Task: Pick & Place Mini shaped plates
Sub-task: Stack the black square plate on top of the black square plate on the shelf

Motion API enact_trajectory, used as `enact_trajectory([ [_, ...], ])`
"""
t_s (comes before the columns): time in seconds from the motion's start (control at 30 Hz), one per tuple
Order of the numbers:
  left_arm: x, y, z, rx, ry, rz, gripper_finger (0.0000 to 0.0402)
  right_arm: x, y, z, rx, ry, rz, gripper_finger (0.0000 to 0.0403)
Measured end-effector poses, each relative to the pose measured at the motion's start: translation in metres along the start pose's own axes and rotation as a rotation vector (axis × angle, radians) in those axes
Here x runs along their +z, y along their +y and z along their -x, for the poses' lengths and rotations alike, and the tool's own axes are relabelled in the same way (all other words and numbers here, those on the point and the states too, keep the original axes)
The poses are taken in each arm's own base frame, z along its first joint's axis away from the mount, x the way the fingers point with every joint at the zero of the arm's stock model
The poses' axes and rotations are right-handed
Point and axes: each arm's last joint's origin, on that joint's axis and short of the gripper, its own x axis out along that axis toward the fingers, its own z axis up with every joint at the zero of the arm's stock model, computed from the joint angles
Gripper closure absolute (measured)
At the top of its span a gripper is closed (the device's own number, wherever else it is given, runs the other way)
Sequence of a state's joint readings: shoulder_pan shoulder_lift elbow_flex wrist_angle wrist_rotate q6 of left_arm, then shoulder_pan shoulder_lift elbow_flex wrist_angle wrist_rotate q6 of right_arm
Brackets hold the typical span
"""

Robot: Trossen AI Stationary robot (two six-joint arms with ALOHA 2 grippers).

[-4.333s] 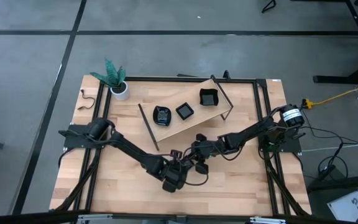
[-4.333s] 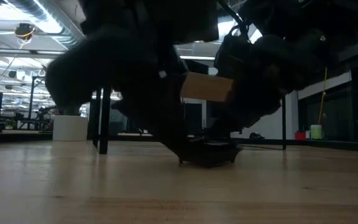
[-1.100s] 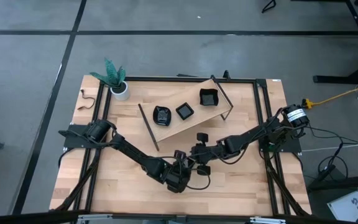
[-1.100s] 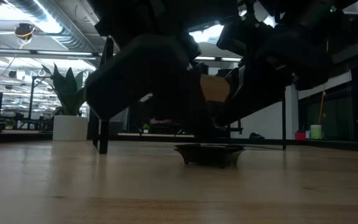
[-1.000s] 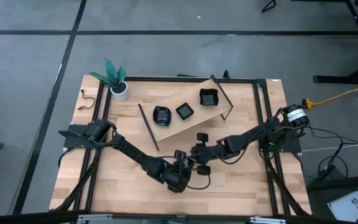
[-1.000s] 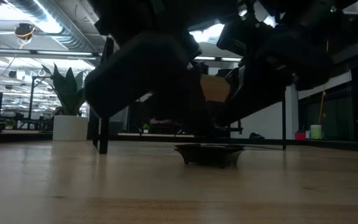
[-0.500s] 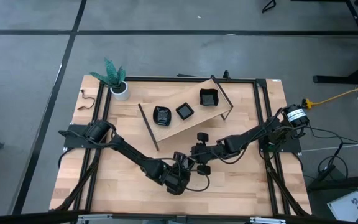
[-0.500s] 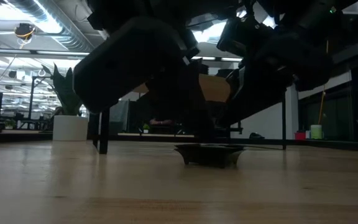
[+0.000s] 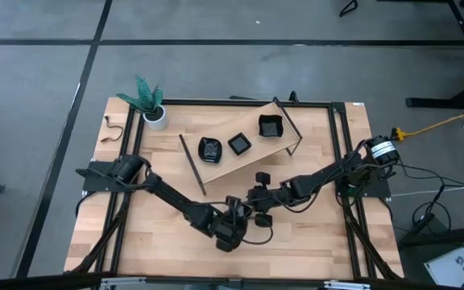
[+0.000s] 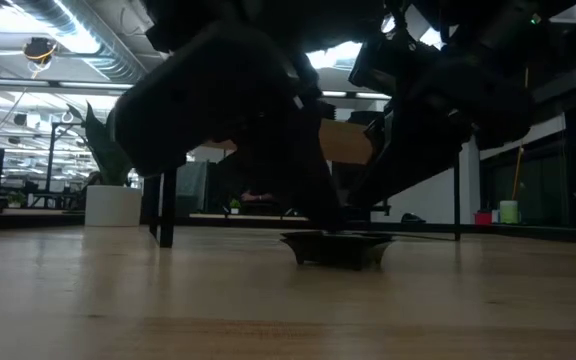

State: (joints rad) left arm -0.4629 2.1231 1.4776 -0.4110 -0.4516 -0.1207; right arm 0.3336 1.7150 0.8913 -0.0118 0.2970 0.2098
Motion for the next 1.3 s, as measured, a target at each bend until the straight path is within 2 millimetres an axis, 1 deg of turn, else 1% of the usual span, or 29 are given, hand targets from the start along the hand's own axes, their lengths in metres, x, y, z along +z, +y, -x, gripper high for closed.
enact_trajectory([
  [0.17, 0.000, 0.005, -0.004, -0.020, 0.012, 0.011, 0.0400, -0.001, 0.001, -0.002, 0.009, 0.004, -0.016, 0.0290],
  [0.37, 0.000, 0.004, -0.004, -0.017, 0.012, 0.010, 0.0400, -0.001, 0.001, -0.002, 0.036, 0.012, -0.032, 0.0290],
  [0.57, -0.001, 0.005, -0.005, -0.017, 0.013, 0.010, 0.0399, -0.002, 0.002, -0.002, 0.053, 0.025, -0.089, 0.0290],
  [0.8, -0.001, 0.004, -0.005, -0.019, 0.014, 0.016, 0.0399, -0.011, 0.003, -0.015, 0.062, 0.067, -0.096, 0.0290],
  [1.3, -0.001, 0.004, -0.005, -0.026, 0.016, 0.025, 0.0400, -0.008, 0.004, -0.016, 0.083, 0.040, -0.100, 0.0290],
])
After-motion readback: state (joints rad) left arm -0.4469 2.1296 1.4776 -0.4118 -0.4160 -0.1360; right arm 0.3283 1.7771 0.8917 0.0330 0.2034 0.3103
